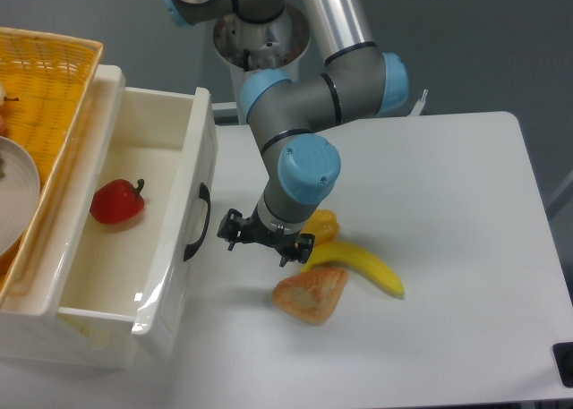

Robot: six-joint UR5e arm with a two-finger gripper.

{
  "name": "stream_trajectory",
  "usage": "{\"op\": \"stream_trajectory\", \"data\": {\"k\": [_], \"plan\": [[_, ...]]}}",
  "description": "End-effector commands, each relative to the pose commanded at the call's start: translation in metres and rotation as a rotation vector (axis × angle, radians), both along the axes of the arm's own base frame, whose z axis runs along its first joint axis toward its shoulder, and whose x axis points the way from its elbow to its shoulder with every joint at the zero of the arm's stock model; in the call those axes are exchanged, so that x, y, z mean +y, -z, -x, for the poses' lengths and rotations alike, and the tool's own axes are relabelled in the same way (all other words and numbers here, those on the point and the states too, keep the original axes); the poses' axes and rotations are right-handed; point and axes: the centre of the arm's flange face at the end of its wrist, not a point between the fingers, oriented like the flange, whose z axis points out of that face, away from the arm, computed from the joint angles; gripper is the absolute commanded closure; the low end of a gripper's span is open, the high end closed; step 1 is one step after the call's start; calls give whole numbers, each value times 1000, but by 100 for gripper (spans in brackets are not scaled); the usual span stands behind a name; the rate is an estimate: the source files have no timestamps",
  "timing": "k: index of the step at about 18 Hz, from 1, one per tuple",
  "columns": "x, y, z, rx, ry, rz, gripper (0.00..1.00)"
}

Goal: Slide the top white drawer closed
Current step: 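Continue pushing the drawer front until it sits flush with the cabinet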

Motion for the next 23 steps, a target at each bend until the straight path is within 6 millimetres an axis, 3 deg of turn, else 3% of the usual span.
{"op": "stream_trajectory", "data": {"k": [23], "plan": [[9, -8, -16, -16, 22, -27, 0]]}}
